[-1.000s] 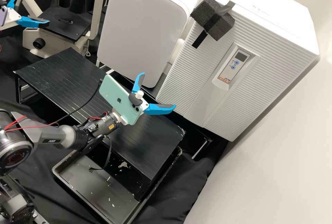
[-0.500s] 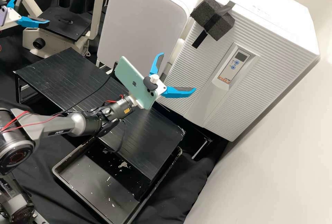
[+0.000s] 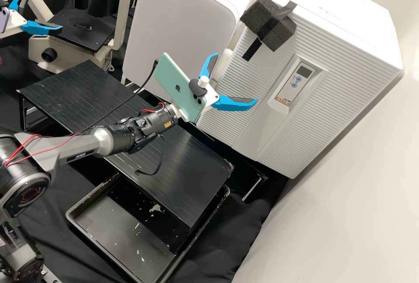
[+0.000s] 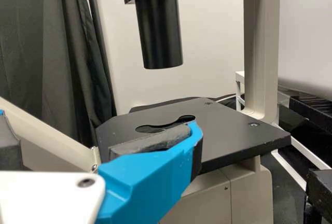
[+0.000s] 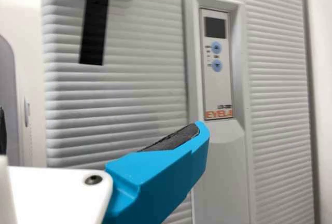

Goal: Open the incubator door

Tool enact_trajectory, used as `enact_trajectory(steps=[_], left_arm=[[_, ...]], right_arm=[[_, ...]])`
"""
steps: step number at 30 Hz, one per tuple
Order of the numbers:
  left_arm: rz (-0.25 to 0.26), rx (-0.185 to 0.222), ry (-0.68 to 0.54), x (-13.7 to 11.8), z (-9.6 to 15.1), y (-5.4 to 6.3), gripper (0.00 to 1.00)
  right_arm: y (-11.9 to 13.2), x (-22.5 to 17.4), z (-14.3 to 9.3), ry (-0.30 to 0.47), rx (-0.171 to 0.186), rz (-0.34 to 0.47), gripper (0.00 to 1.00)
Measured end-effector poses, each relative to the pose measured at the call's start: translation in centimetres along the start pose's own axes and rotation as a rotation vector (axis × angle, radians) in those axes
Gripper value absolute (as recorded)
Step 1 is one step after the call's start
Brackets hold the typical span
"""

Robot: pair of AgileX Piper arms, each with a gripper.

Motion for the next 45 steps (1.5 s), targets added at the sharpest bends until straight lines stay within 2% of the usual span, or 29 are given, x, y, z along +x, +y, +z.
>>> enact_trajectory(steps=[7,11,17,19,22,26,33,45], left_arm=[[0.0,0.0,0.0,0.0,0.0,0.0,1.0],[0.0,0.0,0.0,0.0,0.0,0.0,1.0],[0.0,0.0,0.0,0.0,0.0,0.0,1.0],[0.0,0.0,0.0,0.0,0.0,0.0,1.0],[0.0,0.0,0.0,0.0,0.0,0.0,1.0],[0.0,0.0,0.0,0.0,0.0,0.0,1.0],[0.0,0.0,0.0,0.0,0.0,0.0,1.0],[0.0,0.0,0.0,0.0,0.0,0.0,1.0]], right_arm=[[-0.7,0.3,0.0,-0.028,-0.017,0.004,1.0],[-0.7,0.5,0.2,-0.082,-0.028,0.035,1.0],[-1.1,0.9,0.4,-0.142,-0.079,0.059,1.0],[-1.3,1.0,0.5,-0.158,-0.086,0.06,1.0],[-1.4,1.1,0.5,-0.165,-0.113,0.059,1.0],[-1.4,1.0,0.3,-0.175,-0.127,0.08,1.0],[-1.5,0.7,0.0,-0.211,-0.109,0.095,1.0],[-0.8,-0.2,-1.6,-0.278,-0.039,0.11,1.0]])
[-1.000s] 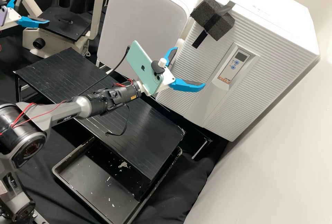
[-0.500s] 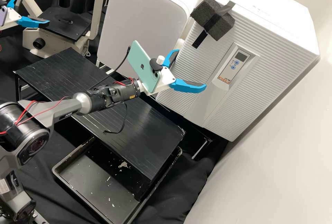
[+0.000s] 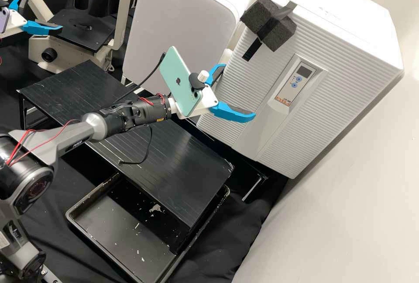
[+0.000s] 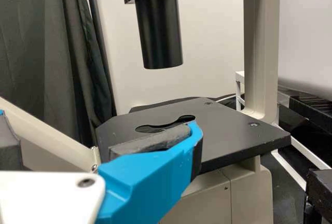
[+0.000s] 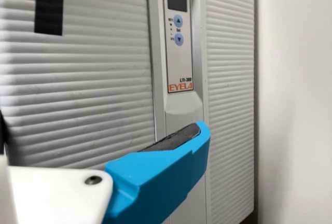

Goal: Open the incubator door

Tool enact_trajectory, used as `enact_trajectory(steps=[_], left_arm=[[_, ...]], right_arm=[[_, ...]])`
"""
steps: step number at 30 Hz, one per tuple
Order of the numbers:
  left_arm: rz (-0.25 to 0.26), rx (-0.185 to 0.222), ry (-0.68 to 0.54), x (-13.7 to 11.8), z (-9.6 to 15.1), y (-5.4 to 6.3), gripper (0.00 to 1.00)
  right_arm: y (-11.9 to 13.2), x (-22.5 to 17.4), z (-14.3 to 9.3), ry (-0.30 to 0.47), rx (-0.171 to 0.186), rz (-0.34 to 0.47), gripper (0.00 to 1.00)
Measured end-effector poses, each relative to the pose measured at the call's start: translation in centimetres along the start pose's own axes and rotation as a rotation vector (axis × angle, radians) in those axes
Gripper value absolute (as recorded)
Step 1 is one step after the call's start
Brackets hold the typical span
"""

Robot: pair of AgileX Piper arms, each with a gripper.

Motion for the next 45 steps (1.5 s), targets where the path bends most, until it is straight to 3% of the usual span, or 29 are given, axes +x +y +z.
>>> enact_trajectory(steps=[1,2,45], left_arm=[[0.0,0.0,0.0,0.0,0.0,0.0,1.0],[0.0,0.0,0.0,0.0,0.0,0.0,1.0],[0.0,0.0,0.0,0.0,0.0,0.0,1.0]], right_arm=[[0.0,-0.1,0.0,-0.004,0.006,-0.001,1.0],[0.1,0.0,-0.1,-0.007,0.014,0.002,0.0],[-0.3,-0.8,-1.2,0.019,0.017,-0.048,0.0]])
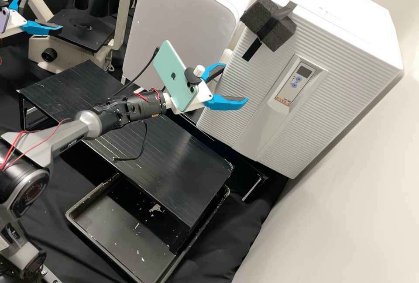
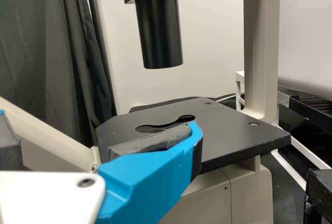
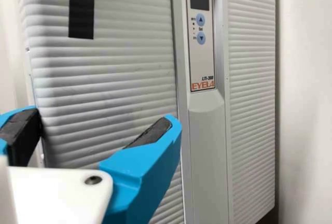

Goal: Open the incubator door

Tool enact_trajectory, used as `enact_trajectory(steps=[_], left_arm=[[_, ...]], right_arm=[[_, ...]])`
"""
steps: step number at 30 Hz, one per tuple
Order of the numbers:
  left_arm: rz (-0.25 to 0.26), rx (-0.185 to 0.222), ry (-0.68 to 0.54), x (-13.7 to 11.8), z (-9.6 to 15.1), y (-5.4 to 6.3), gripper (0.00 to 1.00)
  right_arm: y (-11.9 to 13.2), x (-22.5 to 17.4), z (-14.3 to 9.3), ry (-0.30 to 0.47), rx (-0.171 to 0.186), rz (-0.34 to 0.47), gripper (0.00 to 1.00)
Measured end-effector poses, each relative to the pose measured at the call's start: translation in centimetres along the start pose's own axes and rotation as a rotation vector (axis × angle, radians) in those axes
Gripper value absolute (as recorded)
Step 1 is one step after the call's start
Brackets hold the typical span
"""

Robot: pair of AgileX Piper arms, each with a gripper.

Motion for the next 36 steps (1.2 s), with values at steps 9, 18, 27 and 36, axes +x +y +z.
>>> enact_trajectory(steps=[9,18,27,36], left_arm=[[0.0,0.0,0.0,0.0,0.0,0.0,1.0],[0.0,0.0,0.0,0.0,0.0,0.0,1.0],[0.0,0.0,0.0,0.0,0.0,0.0,1.0],[0.0,0.0,0.0,0.0,0.0,0.0,1.0]], right_arm=[[-0.3,-0.15,-0.15,0.006,-0.002,-0.015,0.0],[-0.35,-0.4,0.03,0.015,-0.024,-0.022,0.0],[-0.48,-0.8,0.34,0.025,-0.052,-0.032,0.0],[-0.49,-0.97,0.44,0.029,-0.061,-0.036,0.0]])
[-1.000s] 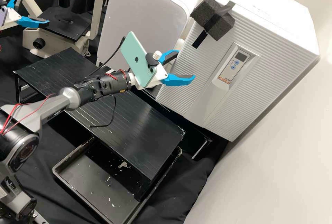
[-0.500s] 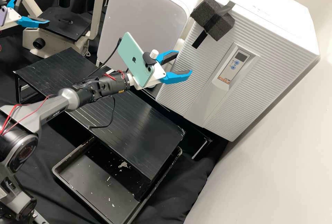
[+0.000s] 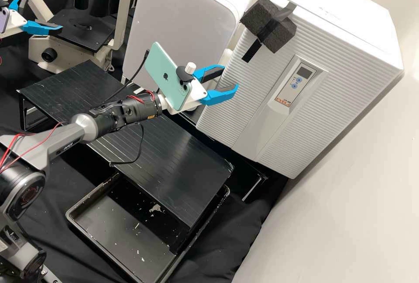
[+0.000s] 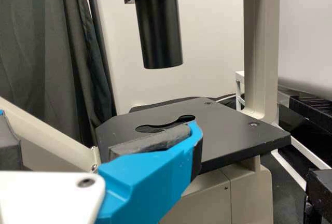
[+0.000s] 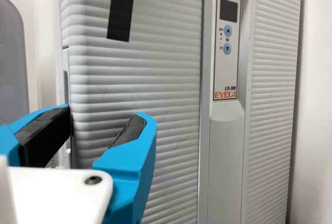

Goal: Open the incubator door

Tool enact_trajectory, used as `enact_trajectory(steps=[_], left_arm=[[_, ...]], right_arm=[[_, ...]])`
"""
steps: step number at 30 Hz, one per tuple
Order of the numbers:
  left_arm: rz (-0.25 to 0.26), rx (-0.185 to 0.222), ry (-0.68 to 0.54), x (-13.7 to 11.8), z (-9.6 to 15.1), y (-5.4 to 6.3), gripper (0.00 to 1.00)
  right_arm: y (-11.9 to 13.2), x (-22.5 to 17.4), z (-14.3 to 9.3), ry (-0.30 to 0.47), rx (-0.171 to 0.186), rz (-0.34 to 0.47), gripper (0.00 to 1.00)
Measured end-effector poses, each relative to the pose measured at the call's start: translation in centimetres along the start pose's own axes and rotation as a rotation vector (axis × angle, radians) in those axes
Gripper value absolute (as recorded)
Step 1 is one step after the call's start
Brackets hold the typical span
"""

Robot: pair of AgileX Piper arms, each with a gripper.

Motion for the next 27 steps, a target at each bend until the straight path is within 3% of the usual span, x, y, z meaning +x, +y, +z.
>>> enact_trajectory(steps=[13,23,27], left_arm=[[0.0,0.0,0.0,0.0,0.0,0.0,1.0],[0.0,0.0,0.0,0.0,0.0,0.0,1.0],[0.0,0.0,0.0,0.0,0.0,0.0,1.0]], right_arm=[[2.1,-3.5,1.0,-0.014,0.006,0.034,0.0],[4.0,-7.8,2.9,-0.1,0.005,0.209,0.0],[5.4,-9.9,4.6,-0.187,0.006,0.306,0.0]])
